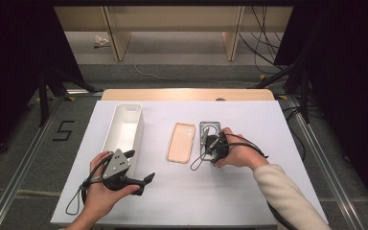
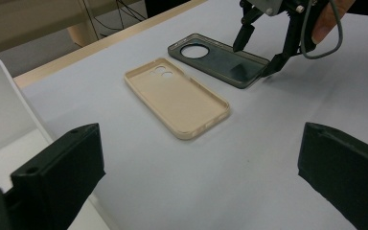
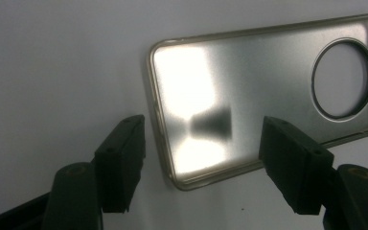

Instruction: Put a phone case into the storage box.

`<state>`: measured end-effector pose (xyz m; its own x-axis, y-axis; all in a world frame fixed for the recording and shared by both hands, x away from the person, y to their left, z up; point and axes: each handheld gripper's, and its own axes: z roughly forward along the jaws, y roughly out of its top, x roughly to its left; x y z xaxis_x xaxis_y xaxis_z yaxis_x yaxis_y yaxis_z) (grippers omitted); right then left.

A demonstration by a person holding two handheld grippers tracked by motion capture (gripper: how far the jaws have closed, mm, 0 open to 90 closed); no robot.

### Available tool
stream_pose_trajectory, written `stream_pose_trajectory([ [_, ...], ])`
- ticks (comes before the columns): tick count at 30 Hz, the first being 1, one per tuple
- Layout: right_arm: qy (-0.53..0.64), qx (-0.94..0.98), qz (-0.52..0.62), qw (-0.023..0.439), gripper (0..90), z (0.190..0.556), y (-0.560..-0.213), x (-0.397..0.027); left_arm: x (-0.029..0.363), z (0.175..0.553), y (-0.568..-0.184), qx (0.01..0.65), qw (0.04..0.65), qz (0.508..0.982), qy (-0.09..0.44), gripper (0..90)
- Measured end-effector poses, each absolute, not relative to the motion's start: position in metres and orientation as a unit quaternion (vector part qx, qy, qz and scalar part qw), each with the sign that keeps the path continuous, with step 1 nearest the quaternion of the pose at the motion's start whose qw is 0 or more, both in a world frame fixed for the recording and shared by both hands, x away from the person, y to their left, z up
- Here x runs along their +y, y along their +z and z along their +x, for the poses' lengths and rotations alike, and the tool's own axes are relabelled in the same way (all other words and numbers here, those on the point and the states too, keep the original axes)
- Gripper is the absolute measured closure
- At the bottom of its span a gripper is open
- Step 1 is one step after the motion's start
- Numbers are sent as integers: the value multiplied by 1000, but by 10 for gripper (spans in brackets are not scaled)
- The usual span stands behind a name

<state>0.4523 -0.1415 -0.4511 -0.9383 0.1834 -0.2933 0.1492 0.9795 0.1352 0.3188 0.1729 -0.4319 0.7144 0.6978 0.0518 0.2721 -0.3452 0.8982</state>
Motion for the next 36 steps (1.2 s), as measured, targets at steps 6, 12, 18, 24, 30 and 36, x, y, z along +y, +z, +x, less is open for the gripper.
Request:
stream_pose_trajectory([
  [6,46,984,75,155,358,455,-455,-135,173,319,-432,307,484,789,220,13],
  [12,31,986,67,151,376,458,-455,-131,172,318,-432,306,484,790,220,13],
  [18,20,990,48,128,534,458,-455,-127,172,318,-432,306,484,790,220,13],
  [24,9,992,28,121,663,453,-455,-124,171,318,-432,304,484,790,219,13],
  [30,-1,993,26,116,728,450,-455,-121,171,318,-432,304,483,791,218,13],
  [36,-2,993,18,115,785,449,-456,-120,171,318,-432,304,484,792,218,13],
])
